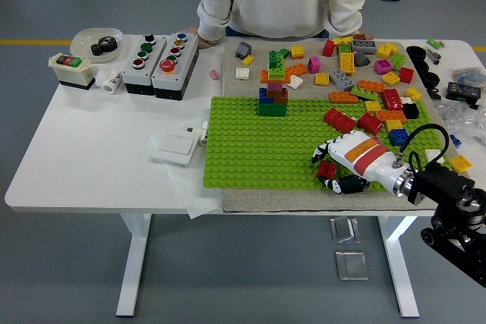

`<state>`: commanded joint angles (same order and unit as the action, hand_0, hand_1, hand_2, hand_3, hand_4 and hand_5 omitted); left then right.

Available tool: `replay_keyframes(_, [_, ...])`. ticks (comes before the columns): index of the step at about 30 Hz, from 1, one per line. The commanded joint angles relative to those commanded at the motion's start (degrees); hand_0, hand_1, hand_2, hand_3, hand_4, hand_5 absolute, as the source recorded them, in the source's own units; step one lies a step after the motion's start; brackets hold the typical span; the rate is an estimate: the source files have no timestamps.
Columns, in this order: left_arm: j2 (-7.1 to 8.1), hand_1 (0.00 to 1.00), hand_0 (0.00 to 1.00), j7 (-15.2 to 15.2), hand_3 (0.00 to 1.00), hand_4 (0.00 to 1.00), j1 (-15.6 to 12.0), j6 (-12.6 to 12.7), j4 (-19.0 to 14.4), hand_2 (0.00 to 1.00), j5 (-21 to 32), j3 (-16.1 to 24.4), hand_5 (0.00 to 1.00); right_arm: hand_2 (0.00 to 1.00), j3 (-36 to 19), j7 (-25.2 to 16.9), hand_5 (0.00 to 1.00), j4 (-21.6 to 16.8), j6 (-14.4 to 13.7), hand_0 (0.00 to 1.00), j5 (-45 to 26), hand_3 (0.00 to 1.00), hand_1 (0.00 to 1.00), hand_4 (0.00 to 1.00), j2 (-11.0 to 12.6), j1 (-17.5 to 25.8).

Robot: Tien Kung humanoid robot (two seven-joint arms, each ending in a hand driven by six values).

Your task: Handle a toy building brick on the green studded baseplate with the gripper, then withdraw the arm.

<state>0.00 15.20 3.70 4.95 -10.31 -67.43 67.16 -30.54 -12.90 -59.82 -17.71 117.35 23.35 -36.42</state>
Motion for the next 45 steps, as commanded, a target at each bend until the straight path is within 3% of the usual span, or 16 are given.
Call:
replay_keyframes(17, [0.0,0.722,0.781,0.0,0.574,0.592,0.1,0.0,0.0,0.687,-0.1,0.2,0.63,0.699,-4.1,0.5,0.27,-4.1,-1.7,0.415,-2.5,0.773,0.566,0.792,2.1,2.2])
replay_keyframes(18, [0.0,0.722,0.783,0.0,0.572,0.592,0.1,0.0,0.0,0.686,-0.3,0.2,0.629,0.704,-4.6,0.8,0.275,-4.1,-1.5,0.433,-2.4,0.799,0.58,0.852,2.2,2.3])
replay_keyframes(26, [0.0,0.722,0.782,0.0,0.572,0.592,0.0,-0.1,0.0,0.686,-0.5,0.3,0.629,0.709,-5.3,1.0,0.284,-4.1,-1.5,0.443,-2.5,0.802,0.592,0.864,2.6,3.4])
replay_keyframes(35, [0.0,0.722,0.782,0.1,0.574,0.59,-0.1,-0.1,0.0,0.69,-0.8,0.4,0.627,0.718,-6.5,1.4,0.286,-5.7,-3.9,0.453,-3.6,0.808,0.604,0.868,2.6,4.8])
replay_keyframes(36, [0.0,0.722,0.781,0.1,0.573,0.591,-0.1,-0.2,0.0,0.687,-0.9,0.4,0.629,0.747,-6.5,1.5,0.292,-5.9,-3.9,0.5,-3.8,0.823,0.626,0.874,2.6,4.9])
replay_keyframes(42, [0.0,0.722,0.781,0.2,0.573,0.591,-0.2,-0.2,0.0,0.687,-0.9,0.3,0.629,0.747,-5.4,2.0,0.292,-5.7,-4.1,0.5,-4.1,0.823,0.626,0.874,1.9,5.3])
replay_keyframes(43, [0.0,0.722,0.782,0.2,0.573,0.591,-0.1,-0.2,0.0,0.688,-0.8,0.2,0.629,0.772,-5.1,2.1,0.293,-5.2,-4.2,0.649,-4.2,0.859,0.673,0.876,1.5,5.4])
replay_keyframes(45, [0.0,0.722,0.782,0.2,0.573,0.591,-0.1,-0.2,0.0,0.688,-0.7,0.1,0.629,0.772,-4.8,2.1,0.293,-4.5,-4.4,0.649,-4.2,0.859,0.673,0.876,1.2,5.4])
